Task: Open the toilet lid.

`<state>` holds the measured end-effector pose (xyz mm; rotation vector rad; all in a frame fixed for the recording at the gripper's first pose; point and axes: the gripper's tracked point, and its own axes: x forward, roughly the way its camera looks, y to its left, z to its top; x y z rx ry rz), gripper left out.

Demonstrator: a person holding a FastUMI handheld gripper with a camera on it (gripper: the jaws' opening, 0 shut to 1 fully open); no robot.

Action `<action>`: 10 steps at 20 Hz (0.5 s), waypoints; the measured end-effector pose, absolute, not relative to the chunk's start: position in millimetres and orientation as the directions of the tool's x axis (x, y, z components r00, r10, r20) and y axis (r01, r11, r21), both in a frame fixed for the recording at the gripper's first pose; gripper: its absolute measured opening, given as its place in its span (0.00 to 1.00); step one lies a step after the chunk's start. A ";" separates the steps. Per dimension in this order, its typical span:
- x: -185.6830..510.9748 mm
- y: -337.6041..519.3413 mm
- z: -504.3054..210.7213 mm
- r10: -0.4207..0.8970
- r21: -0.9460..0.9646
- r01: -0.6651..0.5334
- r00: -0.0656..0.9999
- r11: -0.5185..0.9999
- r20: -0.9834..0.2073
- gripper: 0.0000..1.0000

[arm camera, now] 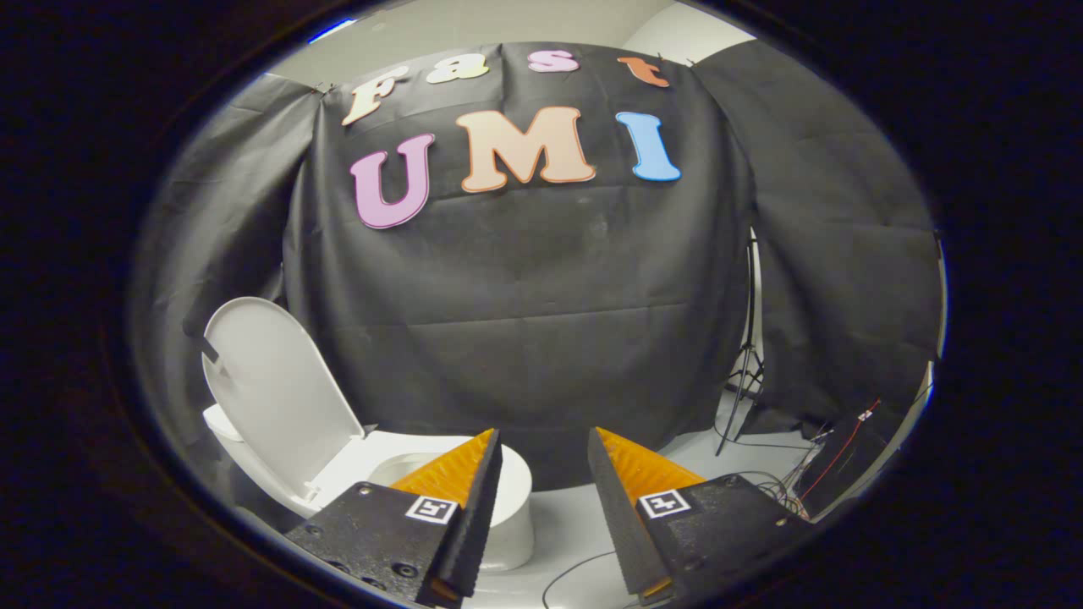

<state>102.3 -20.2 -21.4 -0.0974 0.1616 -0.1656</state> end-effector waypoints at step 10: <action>97.4 -21.5 -24.4 -0.166 -0.094 0.152 0.973 0.984 -0.158 0.64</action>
